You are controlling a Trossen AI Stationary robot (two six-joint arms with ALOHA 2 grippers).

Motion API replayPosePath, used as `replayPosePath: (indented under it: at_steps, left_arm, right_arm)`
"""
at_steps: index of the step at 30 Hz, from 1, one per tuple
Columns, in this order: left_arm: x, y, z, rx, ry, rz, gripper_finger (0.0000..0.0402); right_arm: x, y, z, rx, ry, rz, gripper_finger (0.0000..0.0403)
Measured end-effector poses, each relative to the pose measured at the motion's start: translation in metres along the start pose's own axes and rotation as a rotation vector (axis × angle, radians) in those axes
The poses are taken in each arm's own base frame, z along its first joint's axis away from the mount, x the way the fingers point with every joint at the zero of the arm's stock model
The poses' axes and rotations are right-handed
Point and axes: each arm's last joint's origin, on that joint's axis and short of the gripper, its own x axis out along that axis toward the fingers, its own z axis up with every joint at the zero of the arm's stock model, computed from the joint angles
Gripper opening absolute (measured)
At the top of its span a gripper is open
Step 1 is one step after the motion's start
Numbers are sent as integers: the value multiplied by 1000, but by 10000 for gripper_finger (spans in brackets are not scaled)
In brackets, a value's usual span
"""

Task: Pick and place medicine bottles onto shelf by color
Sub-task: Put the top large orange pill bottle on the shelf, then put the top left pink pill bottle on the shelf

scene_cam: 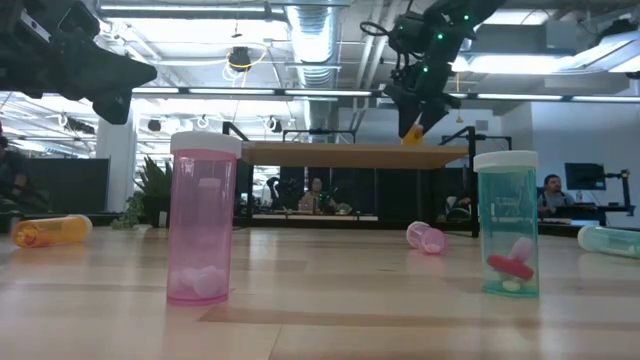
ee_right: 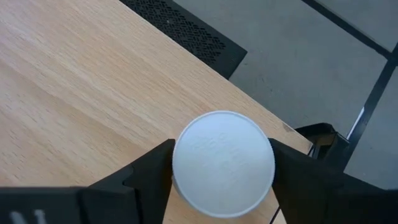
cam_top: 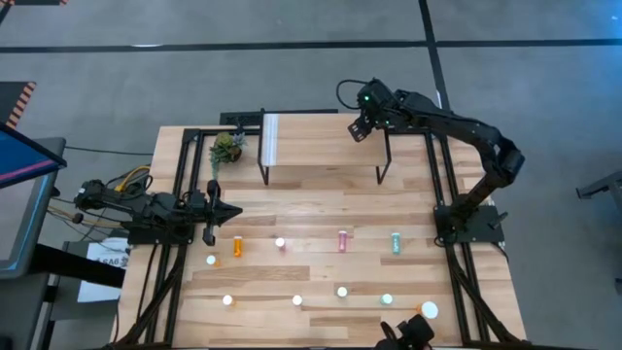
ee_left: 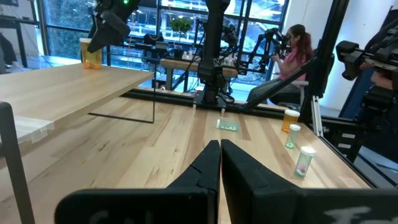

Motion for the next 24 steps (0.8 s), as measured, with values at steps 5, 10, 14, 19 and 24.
replayPosePath:
  at_steps: [5, 10, 14, 19, 24]
  left_arm:
    - [0, 0, 0, 0, 0, 0, 0]
    - [0, 0, 0, 0, 0, 0, 0]
    - [0, 0, 0, 0, 0, 0, 0]
    - [0, 0, 0, 0, 0, 0, 0]
    - [0, 0, 0, 0, 0, 0, 0]
  right_arm:
    - [0, 0, 0, 0, 0, -1, 323]
    - [-6, -1, 3, 1, -4, 0, 375]
    - [-27, -5, 11, 0, -28, 2, 397]
    - [-57, -13, 16, 2, -35, 0, 393]
    - [-94, -15, 2, -70, 10, 75, 391]
